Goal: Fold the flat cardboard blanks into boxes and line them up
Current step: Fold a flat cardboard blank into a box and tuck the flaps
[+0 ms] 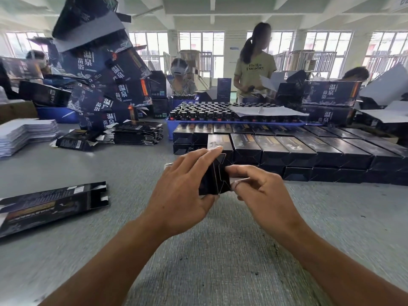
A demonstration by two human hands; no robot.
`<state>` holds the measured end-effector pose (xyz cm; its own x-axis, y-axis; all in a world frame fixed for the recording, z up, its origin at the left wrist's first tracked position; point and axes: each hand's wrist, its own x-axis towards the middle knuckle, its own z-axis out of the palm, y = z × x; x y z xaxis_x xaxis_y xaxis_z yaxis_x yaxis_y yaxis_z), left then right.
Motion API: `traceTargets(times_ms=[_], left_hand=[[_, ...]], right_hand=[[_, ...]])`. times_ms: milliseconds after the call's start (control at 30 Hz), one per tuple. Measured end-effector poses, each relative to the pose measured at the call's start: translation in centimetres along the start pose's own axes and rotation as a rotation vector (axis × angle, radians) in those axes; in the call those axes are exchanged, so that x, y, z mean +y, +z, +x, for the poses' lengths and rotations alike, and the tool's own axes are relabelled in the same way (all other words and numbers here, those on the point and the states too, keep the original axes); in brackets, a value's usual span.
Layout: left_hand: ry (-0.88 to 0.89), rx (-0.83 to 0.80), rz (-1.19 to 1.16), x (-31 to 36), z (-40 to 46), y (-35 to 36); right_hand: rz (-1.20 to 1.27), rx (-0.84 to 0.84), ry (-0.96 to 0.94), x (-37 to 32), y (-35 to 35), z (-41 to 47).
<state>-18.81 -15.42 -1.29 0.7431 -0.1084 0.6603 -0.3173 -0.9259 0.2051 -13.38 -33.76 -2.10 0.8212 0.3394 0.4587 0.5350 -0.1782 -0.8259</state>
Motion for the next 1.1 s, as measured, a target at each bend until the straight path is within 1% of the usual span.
traceTargets(times_ms=[133,233,300,567,700,833,900,967,1033,1100], left_hand=[[0.024,-0.017,-0.016,0.52,-0.05,0.14],[0.032,-0.028,-0.017,0.56,-0.04,0.22],[0.038,-0.030,-0.012,0.47,-0.10,0.25],[0.067,-0.023,-0.026,0.82,-0.13,0.32],[0.053,-0.020,-0.025,0.79,-0.16,0.35],[0.045,-0.006,-0.019,0.64,-0.17,0.47],[0.058,-0.009,-0.016,0.70,-0.14,0.61],[0.080,-0.020,-0.009,0.75,-0.15,0.85],[0.092,-0.021,-0.008,0.69,-0.20,0.99],[0.066,0.002,-0.011,0.55,-0.18,0.97]], right_hand=[[0.122,0.052,0.071,0.13,-0.23,0.43],[0.232,0.001,0.140,0.07,-0.20,0.51],[0.263,-0.007,0.158,0.05,-0.12,0.47],[0.230,0.068,0.089,-0.02,-0.22,0.48],[0.202,0.037,0.119,0.11,-0.37,0.48],[0.192,0.018,0.110,-0.33,-0.23,0.15],[0.131,-0.020,0.101,-0.45,-0.09,-0.02],[0.079,-0.030,0.134,-0.40,0.19,-0.05],[0.130,0.019,0.170,-0.42,0.37,0.09],[0.244,0.083,0.214,-0.40,0.12,0.39]])
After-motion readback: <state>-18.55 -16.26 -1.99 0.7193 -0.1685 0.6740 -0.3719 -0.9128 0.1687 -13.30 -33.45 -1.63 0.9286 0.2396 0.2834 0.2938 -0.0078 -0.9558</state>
